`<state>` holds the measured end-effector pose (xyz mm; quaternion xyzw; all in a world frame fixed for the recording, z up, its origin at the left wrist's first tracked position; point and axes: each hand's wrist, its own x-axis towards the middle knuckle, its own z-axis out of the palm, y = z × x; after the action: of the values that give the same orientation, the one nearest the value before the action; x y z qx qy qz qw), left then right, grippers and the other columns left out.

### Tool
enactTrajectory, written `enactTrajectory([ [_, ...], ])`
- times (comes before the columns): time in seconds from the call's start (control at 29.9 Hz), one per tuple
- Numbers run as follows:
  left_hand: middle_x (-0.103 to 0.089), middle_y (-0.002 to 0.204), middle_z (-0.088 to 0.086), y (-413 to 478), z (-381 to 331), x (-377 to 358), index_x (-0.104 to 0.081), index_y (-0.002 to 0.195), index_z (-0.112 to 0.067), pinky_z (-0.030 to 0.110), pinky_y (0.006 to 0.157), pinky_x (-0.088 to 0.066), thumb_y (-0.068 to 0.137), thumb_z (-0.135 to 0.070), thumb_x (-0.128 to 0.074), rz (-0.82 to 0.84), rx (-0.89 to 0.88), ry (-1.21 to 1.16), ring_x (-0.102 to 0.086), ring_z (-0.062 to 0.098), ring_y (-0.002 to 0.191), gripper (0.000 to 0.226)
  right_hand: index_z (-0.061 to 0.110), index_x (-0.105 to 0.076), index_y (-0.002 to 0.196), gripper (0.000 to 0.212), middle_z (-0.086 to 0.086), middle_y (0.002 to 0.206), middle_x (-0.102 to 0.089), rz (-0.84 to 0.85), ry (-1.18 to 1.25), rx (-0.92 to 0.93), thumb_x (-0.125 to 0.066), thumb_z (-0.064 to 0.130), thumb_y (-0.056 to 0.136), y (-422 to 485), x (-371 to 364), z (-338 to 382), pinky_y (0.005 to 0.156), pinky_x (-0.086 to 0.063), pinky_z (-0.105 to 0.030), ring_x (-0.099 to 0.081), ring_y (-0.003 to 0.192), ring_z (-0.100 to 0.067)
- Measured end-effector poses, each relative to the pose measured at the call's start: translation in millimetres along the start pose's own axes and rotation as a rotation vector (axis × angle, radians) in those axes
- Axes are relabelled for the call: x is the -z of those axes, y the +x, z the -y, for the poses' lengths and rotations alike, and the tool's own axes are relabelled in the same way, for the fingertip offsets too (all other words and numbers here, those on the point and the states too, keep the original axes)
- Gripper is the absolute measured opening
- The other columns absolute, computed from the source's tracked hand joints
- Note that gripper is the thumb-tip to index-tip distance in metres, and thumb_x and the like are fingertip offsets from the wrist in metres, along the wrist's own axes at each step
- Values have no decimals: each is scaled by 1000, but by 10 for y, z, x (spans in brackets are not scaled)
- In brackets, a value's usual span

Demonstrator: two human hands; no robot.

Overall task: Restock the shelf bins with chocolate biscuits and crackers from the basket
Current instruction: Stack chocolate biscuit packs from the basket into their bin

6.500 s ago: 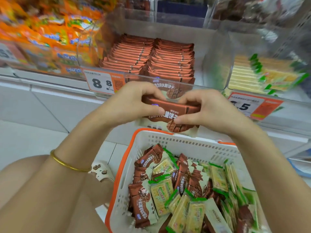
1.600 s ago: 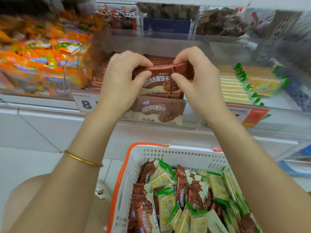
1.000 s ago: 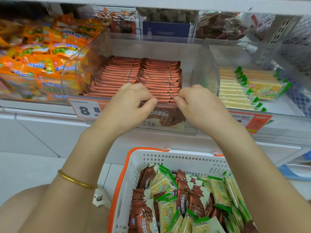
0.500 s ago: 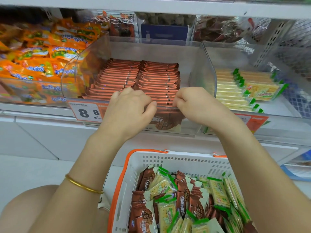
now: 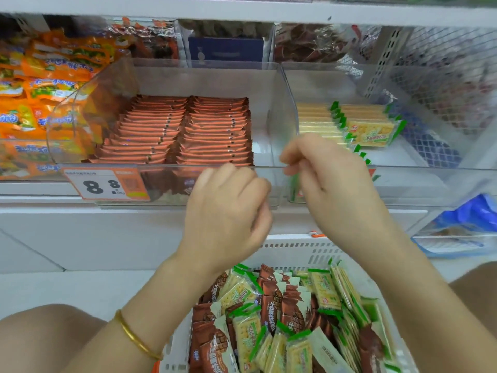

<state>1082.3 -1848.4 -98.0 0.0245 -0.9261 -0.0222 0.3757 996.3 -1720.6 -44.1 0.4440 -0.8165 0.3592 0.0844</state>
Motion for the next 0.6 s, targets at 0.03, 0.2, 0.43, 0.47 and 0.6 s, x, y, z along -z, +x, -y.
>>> enactTrajectory([
  [0.03, -59, 74, 4, -46, -86, -109, -62, 75, -9, 38, 62, -33, 81, -16, -50, 61, -33, -39, -49, 29, 70, 15, 14, -60, 99, 27, 0, 92, -62, 0, 17, -37, -37, 7, 84, -141, 54, -91, 74, -45, -33, -58, 86, -17],
  [0.2, -61, 73, -2, -349, -398, -693, -66, 76, -15, 33, 62, -48, 81, -26, -37, 565, -111, -118, -58, 23, 73, 32, 20, -56, 88, 29, 0, 88, -63, 353, -59, -380, -42, -5, 87, -646, -60, -1009, 78, -48, -33, -62, 88, -18],
  [0.43, -58, 102, 2, -525, -563, -1137, -57, 101, -18, 38, 85, -49, 94, -29, -41, 1091, -85, -85, -54, 20, 101, 22, 4, -63, 106, 25, -14, 107, -63, 644, -180, -695, -46, -3, 90, -1029, -461, -2173, 80, -46, -27, -59, 104, -31],
  [0.47, -58, 104, 1, -533, -563, -1175, -58, 104, -19, 38, 85, -49, 94, -30, -41, 1128, -81, -76, -53, 20, 102, 23, 4, -62, 110, 27, -15, 113, -62, 668, -214, -688, -45, -3, 90, -1077, -529, -2251, 85, -46, -29, -58, 105, -31],
  [0.6, -57, 111, 1, -505, -560, -1252, -57, 113, -20, 37, 84, -48, 97, -32, -42, 1194, -32, -85, -53, 21, 105, 25, 6, -52, 120, 32, -14, 115, -60, 698, -400, -624, -42, -3, 91, -1195, -801, -2421, 81, -44, -31, -57, 104, -29],
])
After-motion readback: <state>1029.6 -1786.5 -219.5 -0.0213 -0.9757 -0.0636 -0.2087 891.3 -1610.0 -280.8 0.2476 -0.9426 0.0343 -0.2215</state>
